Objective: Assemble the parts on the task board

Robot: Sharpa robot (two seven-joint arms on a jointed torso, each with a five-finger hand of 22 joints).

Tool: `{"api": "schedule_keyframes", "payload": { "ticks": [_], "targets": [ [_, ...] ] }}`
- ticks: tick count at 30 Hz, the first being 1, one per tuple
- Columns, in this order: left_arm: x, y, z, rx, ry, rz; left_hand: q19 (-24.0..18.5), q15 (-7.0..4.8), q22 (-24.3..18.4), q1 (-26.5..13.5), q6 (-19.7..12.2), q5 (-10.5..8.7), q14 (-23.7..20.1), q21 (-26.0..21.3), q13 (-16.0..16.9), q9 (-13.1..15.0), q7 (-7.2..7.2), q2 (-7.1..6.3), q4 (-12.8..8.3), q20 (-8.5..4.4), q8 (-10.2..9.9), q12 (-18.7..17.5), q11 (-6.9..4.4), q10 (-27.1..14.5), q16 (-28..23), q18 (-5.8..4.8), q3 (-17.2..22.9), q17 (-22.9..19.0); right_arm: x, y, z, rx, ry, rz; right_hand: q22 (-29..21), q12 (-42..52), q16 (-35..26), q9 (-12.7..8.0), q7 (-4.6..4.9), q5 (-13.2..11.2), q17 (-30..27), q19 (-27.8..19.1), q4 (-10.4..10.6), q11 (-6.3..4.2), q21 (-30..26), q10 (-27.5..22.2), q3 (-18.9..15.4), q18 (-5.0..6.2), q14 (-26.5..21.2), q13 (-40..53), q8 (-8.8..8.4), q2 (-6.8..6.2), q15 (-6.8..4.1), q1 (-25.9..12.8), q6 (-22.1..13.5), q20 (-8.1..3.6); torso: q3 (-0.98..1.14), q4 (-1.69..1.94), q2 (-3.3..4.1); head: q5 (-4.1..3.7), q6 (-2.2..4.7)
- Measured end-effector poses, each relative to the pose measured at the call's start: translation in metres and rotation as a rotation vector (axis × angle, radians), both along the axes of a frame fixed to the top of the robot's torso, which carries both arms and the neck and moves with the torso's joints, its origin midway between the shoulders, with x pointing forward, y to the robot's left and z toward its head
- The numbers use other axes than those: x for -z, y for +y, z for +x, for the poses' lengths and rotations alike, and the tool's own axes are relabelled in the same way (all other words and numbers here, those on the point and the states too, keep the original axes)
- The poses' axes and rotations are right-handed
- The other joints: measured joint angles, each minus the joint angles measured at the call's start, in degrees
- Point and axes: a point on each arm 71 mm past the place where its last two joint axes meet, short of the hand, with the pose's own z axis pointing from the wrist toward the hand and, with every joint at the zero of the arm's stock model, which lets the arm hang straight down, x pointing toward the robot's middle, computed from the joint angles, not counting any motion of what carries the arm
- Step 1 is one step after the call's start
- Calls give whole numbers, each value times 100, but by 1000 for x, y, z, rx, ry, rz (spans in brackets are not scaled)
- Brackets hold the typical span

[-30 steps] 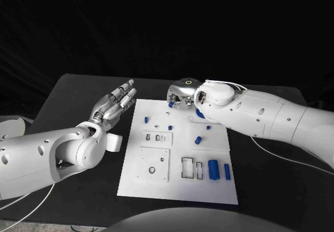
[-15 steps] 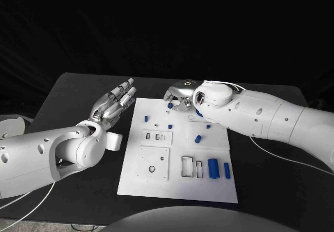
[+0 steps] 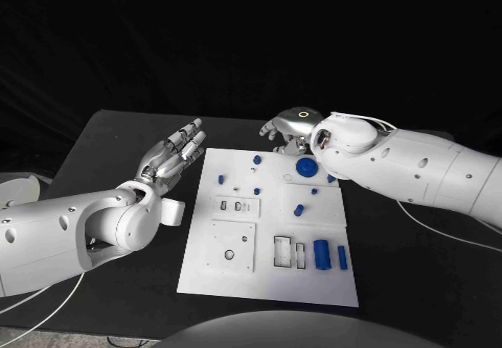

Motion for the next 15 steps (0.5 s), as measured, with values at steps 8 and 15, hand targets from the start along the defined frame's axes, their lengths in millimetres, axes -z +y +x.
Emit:
{"api": "schedule_keyframes", "payload": {
  "ticks": [8, 15],
  "targets": [
    [1, 0, 1, -2, 2, -1, 0, 0, 8, 0, 0, 0, 0, 0, 5, 1, 0, 0, 10, 0, 0, 43, 20, -20, 0, 0, 10, 0, -19, -45, -12, 42, -25, 65, 330, 3331, 221, 5, -84, -105, 337, 368, 100, -366, 175, 765, -166, -1, 472, 2580, 63, -81, -169, -41, 573, -203, -12, -34, -30, -18, 63],
    [2, 0, 2, -6, 5, -2, 0, 0, 13, 0, 15, 0, 0, 0, 5, 6, 15, 0, 16, 0, 0, 43, 42, 0, 0, 0, 16, 0, -4, -79, -20, 132, 43, 72, 1212, 7215, 2965, -13, -217, -170, 3975, 936, 526, -530, 909, 2616, -611, -93, 1214, 6754, -119, -71, -269, -726, 437, -277, -12, -43, -50, -27, 51]
  ]
}}
